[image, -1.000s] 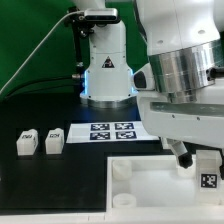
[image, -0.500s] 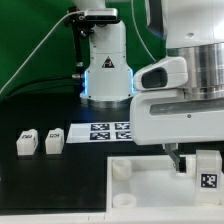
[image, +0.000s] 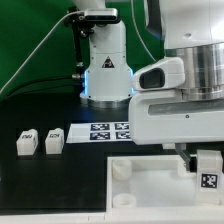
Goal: Assemble one leg
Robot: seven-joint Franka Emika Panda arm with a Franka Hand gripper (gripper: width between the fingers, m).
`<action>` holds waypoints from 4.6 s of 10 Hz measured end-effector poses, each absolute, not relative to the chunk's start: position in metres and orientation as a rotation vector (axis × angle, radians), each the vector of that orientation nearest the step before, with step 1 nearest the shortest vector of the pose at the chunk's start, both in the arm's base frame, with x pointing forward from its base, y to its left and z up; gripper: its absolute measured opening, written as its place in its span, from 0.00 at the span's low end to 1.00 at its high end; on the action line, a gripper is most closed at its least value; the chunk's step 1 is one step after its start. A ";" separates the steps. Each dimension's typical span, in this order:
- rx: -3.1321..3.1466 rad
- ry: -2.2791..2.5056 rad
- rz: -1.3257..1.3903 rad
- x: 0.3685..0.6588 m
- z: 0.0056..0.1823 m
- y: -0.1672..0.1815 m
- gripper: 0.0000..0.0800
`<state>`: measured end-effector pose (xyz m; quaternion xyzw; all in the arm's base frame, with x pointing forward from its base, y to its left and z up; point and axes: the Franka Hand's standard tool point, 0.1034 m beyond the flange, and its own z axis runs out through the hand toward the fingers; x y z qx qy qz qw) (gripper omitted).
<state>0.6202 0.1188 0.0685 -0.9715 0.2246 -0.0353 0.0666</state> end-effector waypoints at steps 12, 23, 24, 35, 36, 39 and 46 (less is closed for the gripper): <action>-2.088 2.074 0.075 0.618 0.067 0.124 0.66; -2.981 0.434 -0.144 0.628 0.072 0.113 0.81; -2.973 0.466 -0.142 0.628 0.072 0.113 0.76; -1.987 2.194 0.114 0.625 0.075 0.114 0.37; -1.837 2.318 0.135 0.627 0.076 0.116 0.37; -1.655 2.463 0.151 0.627 0.077 0.114 0.37; -1.673 2.471 0.144 0.612 0.078 0.111 0.80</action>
Offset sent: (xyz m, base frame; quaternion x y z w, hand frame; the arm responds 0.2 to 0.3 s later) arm 0.0160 0.0172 0.0101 0.0386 0.0484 0.5492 0.8334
